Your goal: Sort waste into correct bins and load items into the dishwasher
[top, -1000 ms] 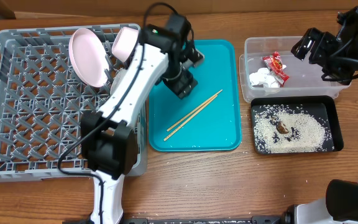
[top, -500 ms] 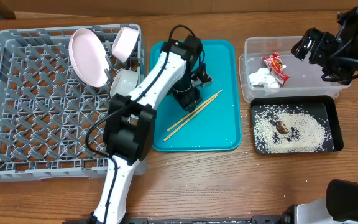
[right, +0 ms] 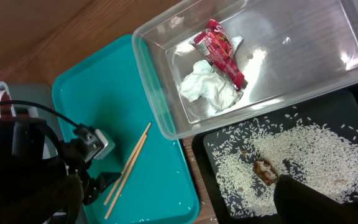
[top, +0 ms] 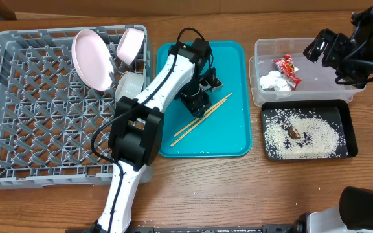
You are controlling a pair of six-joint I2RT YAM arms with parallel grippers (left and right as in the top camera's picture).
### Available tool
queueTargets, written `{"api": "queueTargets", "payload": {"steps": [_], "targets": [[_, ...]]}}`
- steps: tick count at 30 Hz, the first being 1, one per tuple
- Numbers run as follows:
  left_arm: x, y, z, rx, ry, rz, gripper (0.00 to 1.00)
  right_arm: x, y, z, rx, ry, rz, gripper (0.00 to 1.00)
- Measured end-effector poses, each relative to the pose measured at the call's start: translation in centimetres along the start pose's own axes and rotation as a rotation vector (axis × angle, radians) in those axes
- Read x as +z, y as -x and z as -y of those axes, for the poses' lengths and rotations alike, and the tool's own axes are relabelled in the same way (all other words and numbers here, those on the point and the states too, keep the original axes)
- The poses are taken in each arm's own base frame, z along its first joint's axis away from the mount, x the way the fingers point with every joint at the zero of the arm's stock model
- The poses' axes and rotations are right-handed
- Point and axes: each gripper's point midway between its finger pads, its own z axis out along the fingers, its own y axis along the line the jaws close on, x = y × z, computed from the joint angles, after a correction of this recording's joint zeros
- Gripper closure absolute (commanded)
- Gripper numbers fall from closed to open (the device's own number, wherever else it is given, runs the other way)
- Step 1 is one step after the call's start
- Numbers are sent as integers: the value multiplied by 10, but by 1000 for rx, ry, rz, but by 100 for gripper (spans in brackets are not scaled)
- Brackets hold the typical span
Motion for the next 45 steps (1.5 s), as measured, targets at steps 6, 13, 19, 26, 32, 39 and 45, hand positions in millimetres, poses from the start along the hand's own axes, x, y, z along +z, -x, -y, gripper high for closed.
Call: {"api": "queueTargets", "payload": {"steps": [6,13,19,26,32,39,45], "targets": [[0,4,-2,-10,5,17,28,0,0,0,0,0,0,0],[1,6,-3,-16,9,26,27,0,0,0,0,0,0,0],[9,0,0,-22,-3,8,27,0,0,0,0,0,0,0],[10,1,-3,-23,11,19,39,0,0,0,0,0,0,0],[10,2,-3,-32,17,21,22,0,0,0,0,0,0,0],[12,3,1,-47,74,-9,23,0,0,0,0,0,0,0],[12,6,-3,-67,104,-4,25,0,0,0,0,0,0,0]]}}
